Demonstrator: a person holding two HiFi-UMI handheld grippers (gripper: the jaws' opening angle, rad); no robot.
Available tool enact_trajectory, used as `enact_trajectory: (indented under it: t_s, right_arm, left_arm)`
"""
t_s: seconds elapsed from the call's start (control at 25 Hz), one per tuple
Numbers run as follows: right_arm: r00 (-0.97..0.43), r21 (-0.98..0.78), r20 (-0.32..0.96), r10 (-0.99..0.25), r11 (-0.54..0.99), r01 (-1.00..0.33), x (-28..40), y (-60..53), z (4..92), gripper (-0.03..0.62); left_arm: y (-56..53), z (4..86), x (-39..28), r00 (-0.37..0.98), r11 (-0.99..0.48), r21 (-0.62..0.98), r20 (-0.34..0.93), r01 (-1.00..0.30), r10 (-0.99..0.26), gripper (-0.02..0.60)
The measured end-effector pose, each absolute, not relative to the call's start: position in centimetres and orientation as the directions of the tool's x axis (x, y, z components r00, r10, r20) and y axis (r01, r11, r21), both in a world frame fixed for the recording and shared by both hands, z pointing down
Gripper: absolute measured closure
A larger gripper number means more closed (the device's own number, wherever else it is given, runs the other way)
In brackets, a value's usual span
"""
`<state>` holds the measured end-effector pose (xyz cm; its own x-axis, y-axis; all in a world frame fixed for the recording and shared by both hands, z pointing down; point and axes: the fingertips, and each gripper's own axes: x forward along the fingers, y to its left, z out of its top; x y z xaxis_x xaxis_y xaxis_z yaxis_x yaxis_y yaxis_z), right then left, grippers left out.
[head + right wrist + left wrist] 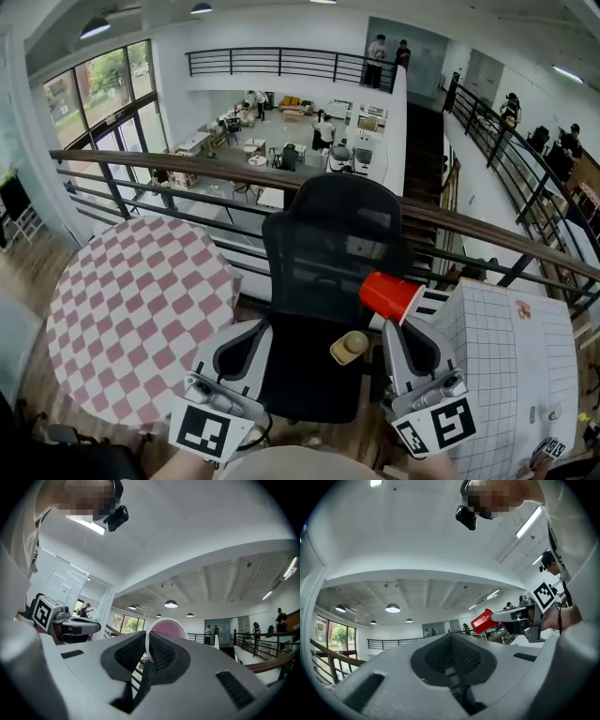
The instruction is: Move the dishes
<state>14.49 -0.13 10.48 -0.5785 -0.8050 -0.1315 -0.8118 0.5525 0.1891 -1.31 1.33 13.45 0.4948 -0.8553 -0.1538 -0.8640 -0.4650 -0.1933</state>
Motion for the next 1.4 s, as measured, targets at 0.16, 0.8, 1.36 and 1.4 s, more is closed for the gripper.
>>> enact_trajectory:
  t_s: [0.16,0.8,1.36,1.4]
  right_arm:
    - [-0.593,0.149,-0.113,-0.797,0.577,-0.803,13.3,-0.5,11.4,0.559]
    - [-0.809,0.311,-0.085,-0.582,0.756,-0.576,-1.3,-6.6,7.8,0.559]
    - [-0.96,0.445,0.195,-0.201,0.89,-0.096,-32.0,-13.1,14.9,0.559]
    - [-0.96,0.436,0.224,-0.168,0.898,-0.055,-34.2,-12.8,16.1,0.559]
  left_arm:
    - [1.1,14.3,-2.5,0.482,-0.46,-0.165,-0.131,-0.872,-0.866,0.569]
    - [-1.5,12.1,-11.6,0.334,-0.318,-0.128,-0.135,-0.939,-0.933,0.568]
    - [-4.3,15.0,-36.0,-0.069,0.115,-0.222,-0.202,-0.968,-0.977,0.569]
    - [-4.2,15.7,-37.5,-0.096,0.141,-0.218,-0.205,-0.966,-0.974,0.569]
